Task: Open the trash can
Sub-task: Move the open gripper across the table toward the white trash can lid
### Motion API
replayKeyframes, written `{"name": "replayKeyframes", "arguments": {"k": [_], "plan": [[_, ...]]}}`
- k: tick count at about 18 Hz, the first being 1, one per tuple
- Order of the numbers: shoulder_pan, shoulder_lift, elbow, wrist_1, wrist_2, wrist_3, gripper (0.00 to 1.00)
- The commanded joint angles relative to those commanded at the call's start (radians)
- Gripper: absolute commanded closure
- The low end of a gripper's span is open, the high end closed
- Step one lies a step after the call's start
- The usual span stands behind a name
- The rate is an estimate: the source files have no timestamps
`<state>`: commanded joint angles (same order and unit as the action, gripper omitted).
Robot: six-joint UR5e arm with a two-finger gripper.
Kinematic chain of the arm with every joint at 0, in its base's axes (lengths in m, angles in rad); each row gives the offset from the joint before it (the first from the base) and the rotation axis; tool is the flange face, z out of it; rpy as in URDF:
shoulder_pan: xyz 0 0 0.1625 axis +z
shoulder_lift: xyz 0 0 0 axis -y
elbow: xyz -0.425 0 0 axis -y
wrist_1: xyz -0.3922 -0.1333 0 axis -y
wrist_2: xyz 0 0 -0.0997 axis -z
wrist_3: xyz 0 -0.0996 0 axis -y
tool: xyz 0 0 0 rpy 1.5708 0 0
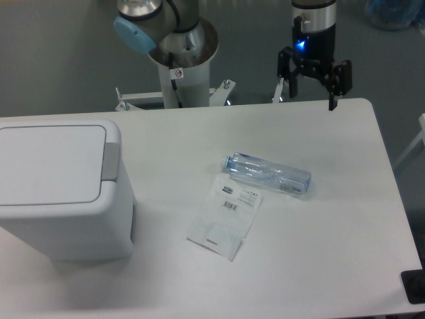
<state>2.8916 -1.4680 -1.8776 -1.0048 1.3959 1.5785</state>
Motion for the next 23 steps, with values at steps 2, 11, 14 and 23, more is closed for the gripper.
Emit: {"name": "replayKeyframes", "arguments": {"k": [2,11,14,23], "plan": [[-0.017,0.003,0.0,0.0,0.0,-0.002,0.0],[-0.057,0.006,0.012,0.0,-0.04,-0.175,0.0],[-0.066,0.015,0.06,-0.008,-0.087,-0.238,0.0],[-0.183,0.064,0.075,-0.002,-0.173,-0.711,0.0]]}}
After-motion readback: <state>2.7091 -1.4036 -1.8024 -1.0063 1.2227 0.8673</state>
